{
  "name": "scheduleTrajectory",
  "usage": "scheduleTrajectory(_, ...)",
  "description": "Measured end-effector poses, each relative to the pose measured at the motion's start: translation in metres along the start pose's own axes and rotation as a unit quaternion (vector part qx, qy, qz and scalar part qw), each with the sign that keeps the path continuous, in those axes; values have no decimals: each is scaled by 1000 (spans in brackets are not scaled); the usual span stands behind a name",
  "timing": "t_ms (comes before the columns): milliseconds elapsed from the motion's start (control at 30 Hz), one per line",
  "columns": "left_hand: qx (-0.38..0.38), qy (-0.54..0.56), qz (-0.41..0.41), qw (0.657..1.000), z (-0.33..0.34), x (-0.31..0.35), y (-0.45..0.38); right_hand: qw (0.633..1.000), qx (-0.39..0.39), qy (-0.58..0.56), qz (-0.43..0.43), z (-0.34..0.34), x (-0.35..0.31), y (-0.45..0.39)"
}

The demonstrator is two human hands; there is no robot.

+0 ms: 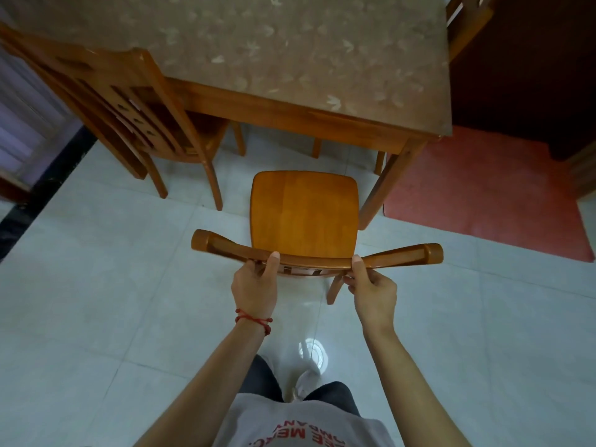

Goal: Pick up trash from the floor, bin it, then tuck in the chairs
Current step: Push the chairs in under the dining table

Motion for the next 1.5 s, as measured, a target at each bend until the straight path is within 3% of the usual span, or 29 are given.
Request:
scheduleTrajectory(700, 44, -5, 22, 999, 8, 45, -132, 1000, 3, -16, -7, 71, -58, -79)
scheduleTrajectory(1133, -23, 29, 48, 998, 44, 96, -240, 998, 46, -48, 23, 120, -115, -160)
scheduleTrajectory(1500, -34, 66, 28, 997, 78, 135, -321, 996, 57, -58, 25, 151, -152, -236)
Point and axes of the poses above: each hand's wrist, its own y-axis away from the middle knuckle, its own z-axis out of the palm, x = y × z, the point moved 8 cm from there along -y, towards the middle knuckle
